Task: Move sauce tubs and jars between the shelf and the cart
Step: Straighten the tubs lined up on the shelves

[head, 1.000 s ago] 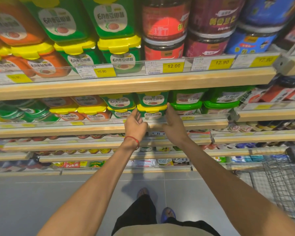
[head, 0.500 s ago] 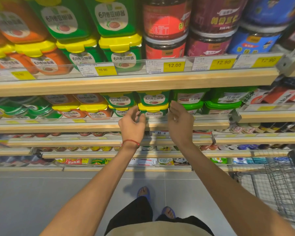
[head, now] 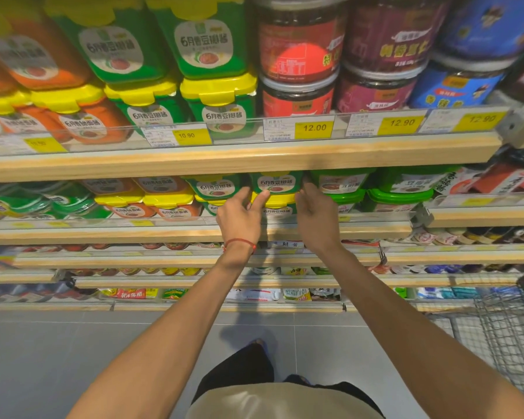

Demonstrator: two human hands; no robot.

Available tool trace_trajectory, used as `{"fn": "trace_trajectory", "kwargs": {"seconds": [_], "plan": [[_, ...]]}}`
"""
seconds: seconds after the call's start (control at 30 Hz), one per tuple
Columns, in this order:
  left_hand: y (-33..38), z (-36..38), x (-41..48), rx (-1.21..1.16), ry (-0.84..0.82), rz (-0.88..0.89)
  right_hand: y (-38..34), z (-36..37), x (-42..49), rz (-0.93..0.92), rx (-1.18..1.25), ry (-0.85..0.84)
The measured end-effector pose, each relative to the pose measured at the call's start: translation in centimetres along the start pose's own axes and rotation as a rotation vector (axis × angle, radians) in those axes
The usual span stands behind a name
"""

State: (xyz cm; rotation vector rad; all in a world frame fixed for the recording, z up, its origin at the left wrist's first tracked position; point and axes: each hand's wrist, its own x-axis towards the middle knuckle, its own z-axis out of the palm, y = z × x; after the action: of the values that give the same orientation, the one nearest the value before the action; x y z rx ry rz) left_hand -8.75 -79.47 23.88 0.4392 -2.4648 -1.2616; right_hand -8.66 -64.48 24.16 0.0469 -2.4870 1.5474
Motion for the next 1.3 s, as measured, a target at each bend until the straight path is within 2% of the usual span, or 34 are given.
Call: {"fn": "trace_trajectory", "kwargs": {"seconds": [0.27,0.4,0.5,0.7,0.8,0.9,1.3], "plan": [[0.0,0.4,0.0,-0.042,0.036,0.01,0.1,-0.8,0.5,-0.046,-0.141,-0.07],[0.0,0.2,-0.1,-0.144,0.036,0.017,0.1,-0.9,0.2,-0.018,-0.132,-0.109],[-0.3,0.3,-0.2,-0.195,0.028,-0.016,-0.5,-1.1,-0.2,0.081,-0.088,-0.143],[-0.1,0.2,-0.2,-0.277,0.02,-0.079,0.1,-1.1,-0.1,0.077,-0.133,-0.205],[-0.3,0.2,0.0,-0.209,0.016,-0.015,0.4,-1.1,0.1,0.048,-0.164,-0.215],[-0.3,0.3,0.3,-0.173,0.037,-0.027,0.5,-0.8,0.2,0.036,-0.149,-0.238],[-0.5,0.2,0.1,-0.144,0.024,-0.004,-0.7,-1.6,0.0,0.115,-0.135,-0.295]]}}
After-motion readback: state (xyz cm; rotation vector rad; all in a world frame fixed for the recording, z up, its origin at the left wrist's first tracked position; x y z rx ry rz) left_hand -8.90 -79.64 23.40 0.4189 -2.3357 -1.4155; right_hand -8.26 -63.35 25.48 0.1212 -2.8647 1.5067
